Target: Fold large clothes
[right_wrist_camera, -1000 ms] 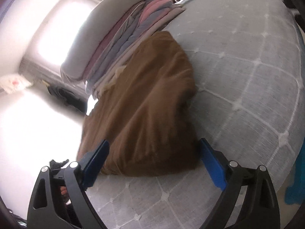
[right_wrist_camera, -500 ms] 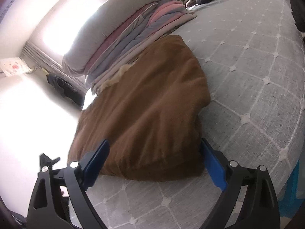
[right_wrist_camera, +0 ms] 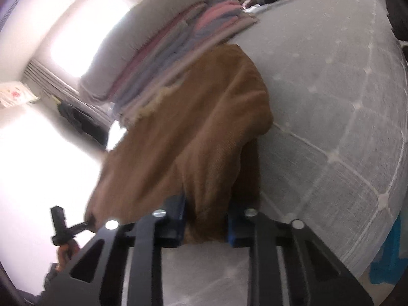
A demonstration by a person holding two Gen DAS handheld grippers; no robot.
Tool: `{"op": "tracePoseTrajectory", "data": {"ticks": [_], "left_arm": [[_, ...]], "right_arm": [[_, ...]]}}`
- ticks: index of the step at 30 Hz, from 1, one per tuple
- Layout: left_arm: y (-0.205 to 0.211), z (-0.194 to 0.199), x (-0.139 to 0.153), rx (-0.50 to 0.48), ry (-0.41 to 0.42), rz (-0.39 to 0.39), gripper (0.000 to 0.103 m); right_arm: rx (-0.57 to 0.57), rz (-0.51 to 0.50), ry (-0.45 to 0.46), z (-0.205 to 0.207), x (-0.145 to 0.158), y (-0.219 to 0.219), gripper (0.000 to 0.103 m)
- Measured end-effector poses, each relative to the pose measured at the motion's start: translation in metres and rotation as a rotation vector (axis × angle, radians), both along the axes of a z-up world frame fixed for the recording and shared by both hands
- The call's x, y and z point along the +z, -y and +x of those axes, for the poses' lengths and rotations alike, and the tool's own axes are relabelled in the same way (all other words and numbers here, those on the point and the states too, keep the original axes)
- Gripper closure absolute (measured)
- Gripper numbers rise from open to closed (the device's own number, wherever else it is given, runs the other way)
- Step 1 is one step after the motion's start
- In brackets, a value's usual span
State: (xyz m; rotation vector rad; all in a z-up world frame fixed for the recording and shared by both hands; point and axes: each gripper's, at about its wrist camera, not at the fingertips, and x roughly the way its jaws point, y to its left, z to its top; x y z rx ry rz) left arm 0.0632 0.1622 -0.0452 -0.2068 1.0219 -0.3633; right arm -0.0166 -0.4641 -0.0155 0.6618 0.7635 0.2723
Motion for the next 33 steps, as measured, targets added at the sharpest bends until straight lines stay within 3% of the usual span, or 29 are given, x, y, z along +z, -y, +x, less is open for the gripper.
{"op": "tracePoseTrajectory", "data": {"ticks": [6, 8, 10, 13, 14, 15, 16, 18, 21, 23, 25, 27, 29, 31, 33], "left_arm": [[-0.024, -0.014, 0.076, -0.042, 0.126, -0.001, 0.080], [-0.033, -0.018, 0.079, -0.055, 0.118, 0.007, 0.081], [-0.035, -0.015, 0.059, -0.075, 0.061, 0.040, 0.081], [-0.038, -0.004, 0.000, -0.083, -0.100, 0.059, 0.080], [-0.045, -0.003, -0.012, -0.072, -0.121, 0.021, 0.080], [-0.050, -0.003, -0.009, -0.055, -0.127, -0.016, 0.080], [-0.053, -0.004, -0.004, -0.047, -0.119, -0.028, 0.078], [-0.058, -0.009, 0.009, -0.034, -0.089, 0.006, 0.074], [-0.074, -0.023, 0.021, 0.032, -0.011, 0.037, 0.071], [-0.078, -0.035, 0.037, 0.096, 0.081, 0.021, 0.070], [-0.075, -0.042, 0.059, 0.106, 0.191, -0.070, 0.056], [-0.055, -0.039, 0.070, 0.079, 0.250, -0.086, 0.045], [-0.028, -0.028, 0.069, 0.022, 0.249, -0.083, 0.045], [-0.005, -0.008, 0.053, -0.012, 0.220, -0.042, 0.045], [-0.003, 0.014, 0.023, 0.029, 0.111, 0.034, 0.045]], "right_arm": [[0.087, -0.053, 0.082, -0.008, 0.074, -0.015, 0.083], [0.120, -0.076, 0.090, -0.017, 0.085, -0.021, 0.083], [0.134, -0.115, 0.033, -0.019, 0.068, -0.021, 0.083], [0.149, -0.168, -0.161, -0.016, 0.003, -0.020, 0.083], [0.156, -0.183, -0.208, -0.017, -0.017, -0.020, 0.081], [0.148, -0.128, -0.227, -0.022, -0.034, -0.015, 0.080], [0.130, -0.087, -0.221, -0.026, -0.037, -0.010, 0.079], [0.088, -0.032, -0.215, -0.036, -0.034, 0.002, 0.062], [0.022, -0.049, -0.208, -0.048, -0.026, 0.014, 0.046], [-0.061, -0.042, -0.147, -0.060, -0.010, 0.027, 0.046], [-0.105, -0.015, -0.026, -0.067, 0.014, 0.031, 0.046], [-0.074, -0.006, 0.040, -0.060, 0.028, 0.019, 0.039], [-0.026, 0.001, 0.028, -0.045, 0.026, 0.004, 0.036], [0.017, -0.026, -0.039, -0.026, 0.007, -0.016, 0.036], [0.017, -0.070, -0.154, -0.010, -0.027, -0.021, 0.038]]}}
